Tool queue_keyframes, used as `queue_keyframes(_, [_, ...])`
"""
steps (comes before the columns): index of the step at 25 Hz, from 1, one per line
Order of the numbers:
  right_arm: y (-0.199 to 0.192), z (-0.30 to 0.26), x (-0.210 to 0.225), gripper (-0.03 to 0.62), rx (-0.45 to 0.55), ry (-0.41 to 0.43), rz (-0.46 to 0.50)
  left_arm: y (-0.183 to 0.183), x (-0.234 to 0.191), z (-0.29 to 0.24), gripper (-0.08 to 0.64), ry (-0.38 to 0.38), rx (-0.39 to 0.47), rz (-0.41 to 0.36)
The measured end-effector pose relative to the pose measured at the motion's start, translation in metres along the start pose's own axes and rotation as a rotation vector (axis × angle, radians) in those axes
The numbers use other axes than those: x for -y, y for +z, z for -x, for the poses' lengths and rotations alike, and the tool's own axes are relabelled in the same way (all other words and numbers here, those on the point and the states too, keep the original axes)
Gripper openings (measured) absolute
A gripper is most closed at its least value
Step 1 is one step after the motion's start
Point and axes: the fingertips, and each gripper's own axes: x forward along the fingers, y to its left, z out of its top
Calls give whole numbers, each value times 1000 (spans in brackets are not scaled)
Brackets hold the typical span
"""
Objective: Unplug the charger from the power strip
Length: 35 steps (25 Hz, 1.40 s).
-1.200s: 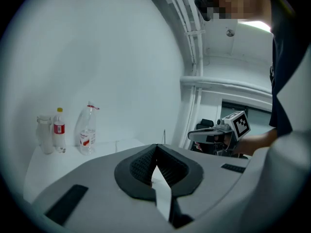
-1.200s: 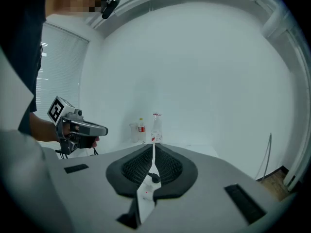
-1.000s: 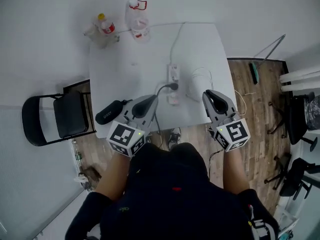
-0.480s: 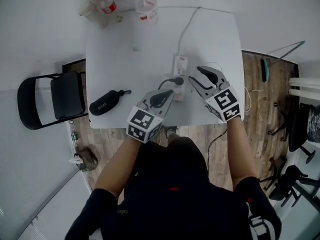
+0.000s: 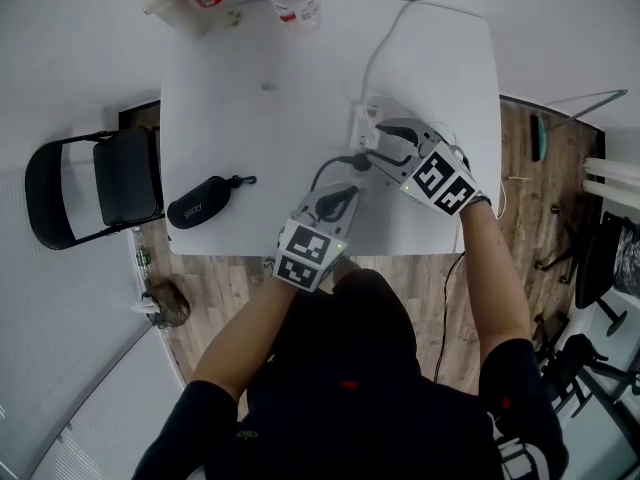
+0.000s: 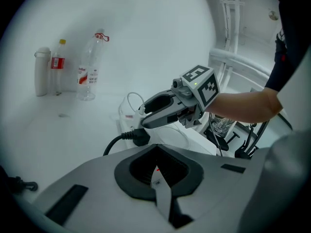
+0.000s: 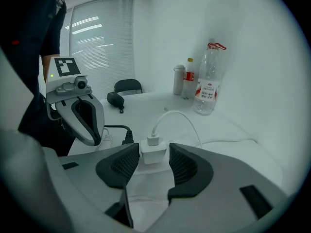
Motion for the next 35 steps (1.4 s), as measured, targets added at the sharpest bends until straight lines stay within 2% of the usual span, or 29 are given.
queue_keyframes(4, [4, -4, 0, 166, 22, 23, -3, 0, -3, -2, 18, -4, 13, 21])
queue_keyframes(10, [6, -2, -3, 163, 31, 31, 44, -4, -2, -2, 18, -21, -17, 97])
queue_keyframes(14, [16, 7, 2, 161, 61, 10, 30, -29, -3, -10, 18, -14, -111, 64])
queue_keyframes(18, [25, 19, 0, 161, 80, -6, 4, -24, 12, -6, 18, -20, -37, -20])
queue_keyframes(24, [45, 52, -6, 161, 200, -97, -76, -2, 11, 8, 18, -24, 17, -28])
queue_keyframes(32, [87, 125, -18, 161, 413, -273, -229, 37, 2, 48, 18, 16, 99, -32])
queue_keyframes(35, [111, 157, -20, 162, 511, -347, -259, 59, 0, 70, 18, 26, 141, -39])
